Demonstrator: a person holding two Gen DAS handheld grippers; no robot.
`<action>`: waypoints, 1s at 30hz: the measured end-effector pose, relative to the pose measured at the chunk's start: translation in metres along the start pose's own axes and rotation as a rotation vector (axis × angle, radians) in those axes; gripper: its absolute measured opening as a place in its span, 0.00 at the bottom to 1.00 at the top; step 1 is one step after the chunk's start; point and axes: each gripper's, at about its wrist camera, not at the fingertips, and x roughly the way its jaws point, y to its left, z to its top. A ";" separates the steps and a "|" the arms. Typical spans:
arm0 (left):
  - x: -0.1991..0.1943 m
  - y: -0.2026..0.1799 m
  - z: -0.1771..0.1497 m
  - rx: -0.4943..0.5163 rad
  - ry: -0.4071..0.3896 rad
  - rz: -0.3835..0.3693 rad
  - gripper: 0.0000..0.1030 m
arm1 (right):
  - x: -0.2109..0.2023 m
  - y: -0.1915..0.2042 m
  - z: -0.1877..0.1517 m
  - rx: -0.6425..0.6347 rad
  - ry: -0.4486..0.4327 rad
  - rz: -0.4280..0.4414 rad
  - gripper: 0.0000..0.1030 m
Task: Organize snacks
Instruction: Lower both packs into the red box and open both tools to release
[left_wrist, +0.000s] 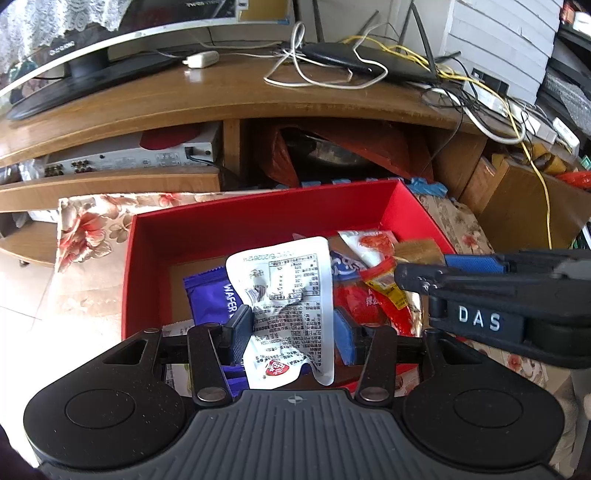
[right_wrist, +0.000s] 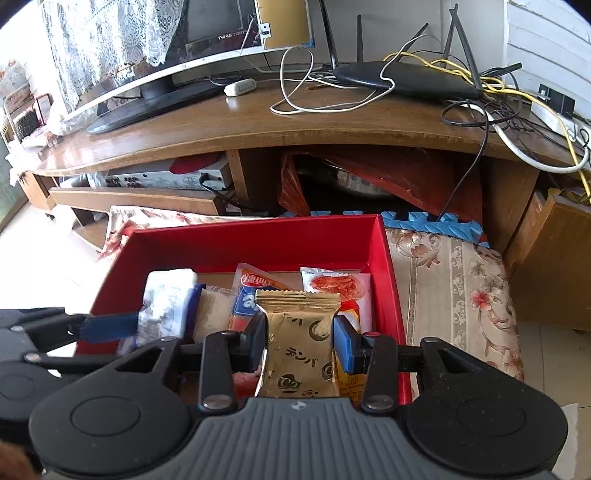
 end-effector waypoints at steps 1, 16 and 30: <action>0.001 -0.003 -0.001 0.006 0.009 -0.017 0.53 | 0.000 0.005 0.000 -0.015 -0.001 0.005 0.37; 0.013 -0.003 -0.004 0.032 0.019 0.057 0.51 | 0.019 0.003 -0.002 -0.033 0.012 -0.053 0.37; 0.015 0.000 -0.003 0.022 0.023 0.074 0.52 | 0.031 0.000 -0.003 -0.048 0.028 -0.089 0.39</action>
